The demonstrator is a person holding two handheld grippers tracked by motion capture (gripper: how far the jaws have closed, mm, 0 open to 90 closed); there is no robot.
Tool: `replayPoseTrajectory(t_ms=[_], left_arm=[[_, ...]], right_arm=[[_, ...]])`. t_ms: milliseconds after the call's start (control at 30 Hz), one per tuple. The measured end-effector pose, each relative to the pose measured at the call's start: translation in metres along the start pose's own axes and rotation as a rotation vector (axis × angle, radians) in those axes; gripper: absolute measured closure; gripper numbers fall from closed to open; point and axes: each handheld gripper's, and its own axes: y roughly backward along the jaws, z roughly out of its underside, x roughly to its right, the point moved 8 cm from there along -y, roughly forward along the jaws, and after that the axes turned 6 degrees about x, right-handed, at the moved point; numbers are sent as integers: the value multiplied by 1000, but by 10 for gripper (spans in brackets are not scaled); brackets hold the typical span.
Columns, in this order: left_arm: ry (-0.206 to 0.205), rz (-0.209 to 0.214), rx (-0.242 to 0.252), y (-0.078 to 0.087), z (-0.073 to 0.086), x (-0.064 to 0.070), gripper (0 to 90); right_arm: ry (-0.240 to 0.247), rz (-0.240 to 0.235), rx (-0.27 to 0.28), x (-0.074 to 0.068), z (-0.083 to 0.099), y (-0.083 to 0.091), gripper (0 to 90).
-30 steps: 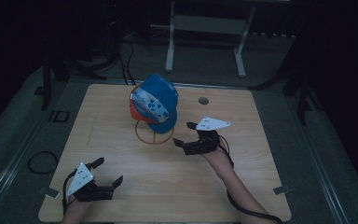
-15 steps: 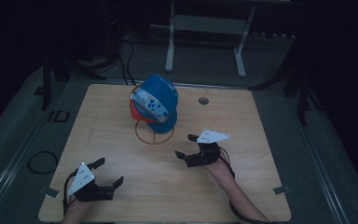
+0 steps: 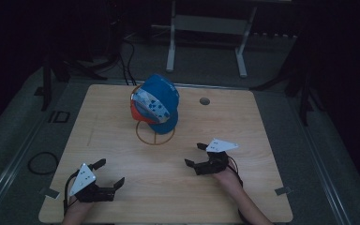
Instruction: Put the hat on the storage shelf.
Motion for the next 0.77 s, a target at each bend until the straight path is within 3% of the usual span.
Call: replayPoseTrajectory(t_ms=[133, 467, 767], left_arm=[[5, -4, -2, 0, 0, -1, 23], [5, -7, -6, 0, 1, -1, 23], [3, 0, -11, 1, 2, 0, 23]], right_arm=[[-9, 17, 12, 6, 6, 9, 145], [-26, 62, -35, 19, 33, 25, 146], [-56, 83, -10, 24, 36, 29, 146]])
